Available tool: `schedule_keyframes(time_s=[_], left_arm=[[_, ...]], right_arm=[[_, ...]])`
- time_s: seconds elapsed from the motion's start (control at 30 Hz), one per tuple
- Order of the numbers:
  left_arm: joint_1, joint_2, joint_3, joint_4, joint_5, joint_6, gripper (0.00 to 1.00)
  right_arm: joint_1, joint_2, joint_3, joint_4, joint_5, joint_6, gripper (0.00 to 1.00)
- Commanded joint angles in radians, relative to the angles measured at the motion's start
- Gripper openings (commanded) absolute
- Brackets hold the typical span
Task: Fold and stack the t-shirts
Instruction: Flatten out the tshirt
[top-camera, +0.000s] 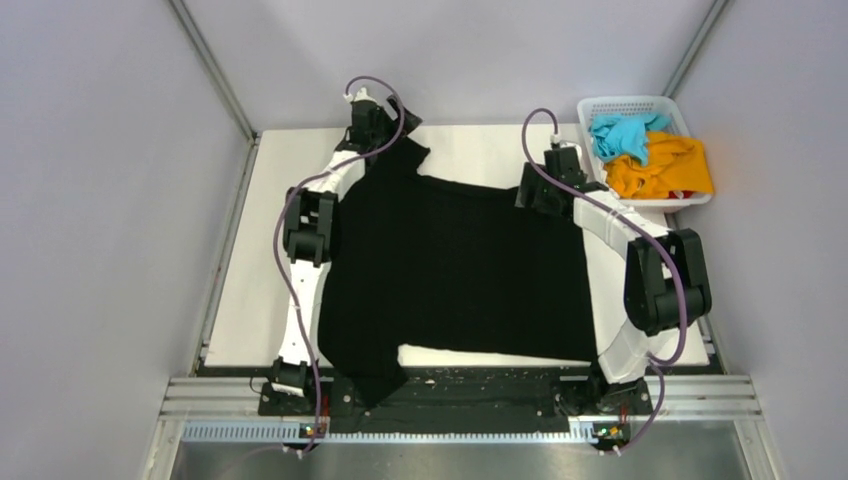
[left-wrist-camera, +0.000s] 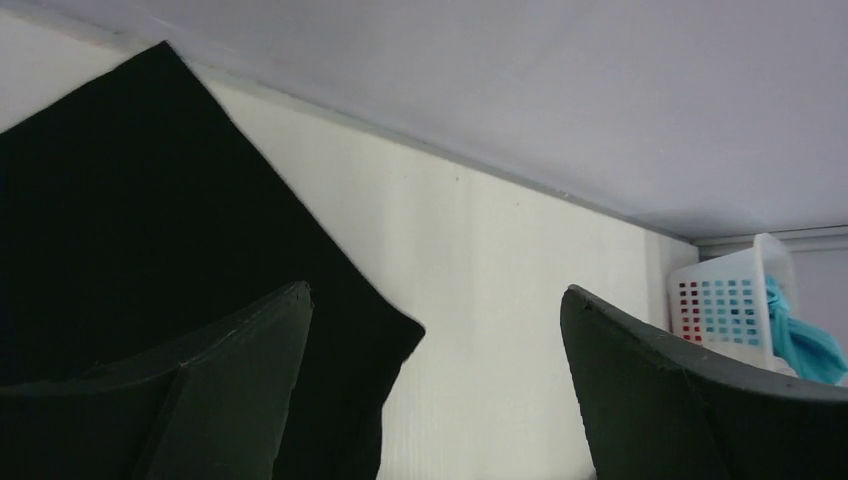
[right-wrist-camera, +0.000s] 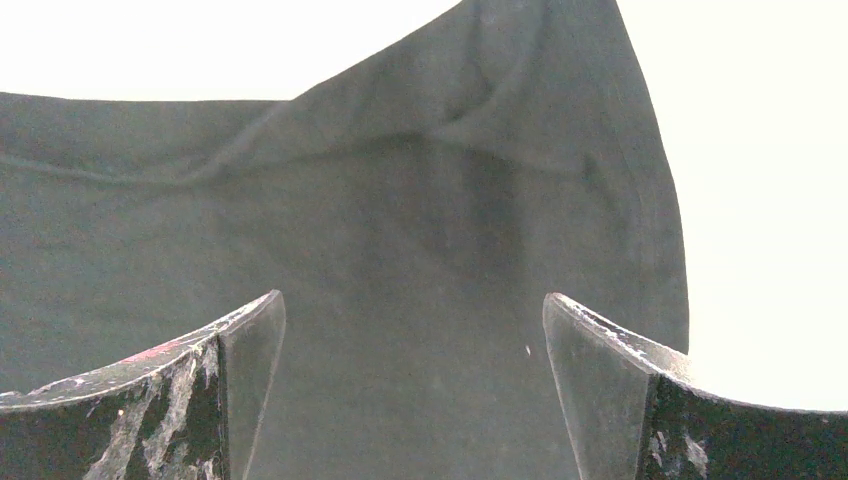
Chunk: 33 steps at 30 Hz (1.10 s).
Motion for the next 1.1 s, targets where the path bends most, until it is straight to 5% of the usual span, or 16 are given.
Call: schedule_keyframes(time_s=[0.0,0.17,0.33,0.6,1.07], left_arm=[[0.008,-0.323,-0.149,-0.036,-0.090,0.171,0.99],[0.017,-0.522,-0.435,-0.119,-0.239,0.221,0.99],[0.034,-0.592,-0.640,-0.095,-0.208,0.218,0.99],[0.105,-0.471,-0.610,-0.132,-0.019,0.142,0.99],[0.169,-0.378,-0.615,-0.206,-0.080,0.118,0.98]], right_arm=[[0.008,0.085,0.110,0.047,-0.018,0.001,0.99],[0.007,0.170,0.154,0.124,-0.094,0.020,0.99],[0.006,0.266,0.231,0.150,-0.085,0.012,0.99],[-0.010,0.409,0.345,0.151,-0.082,0.016,0.99],[-0.068,0.612,0.636,0.041,0.030,0.113,0.99]])
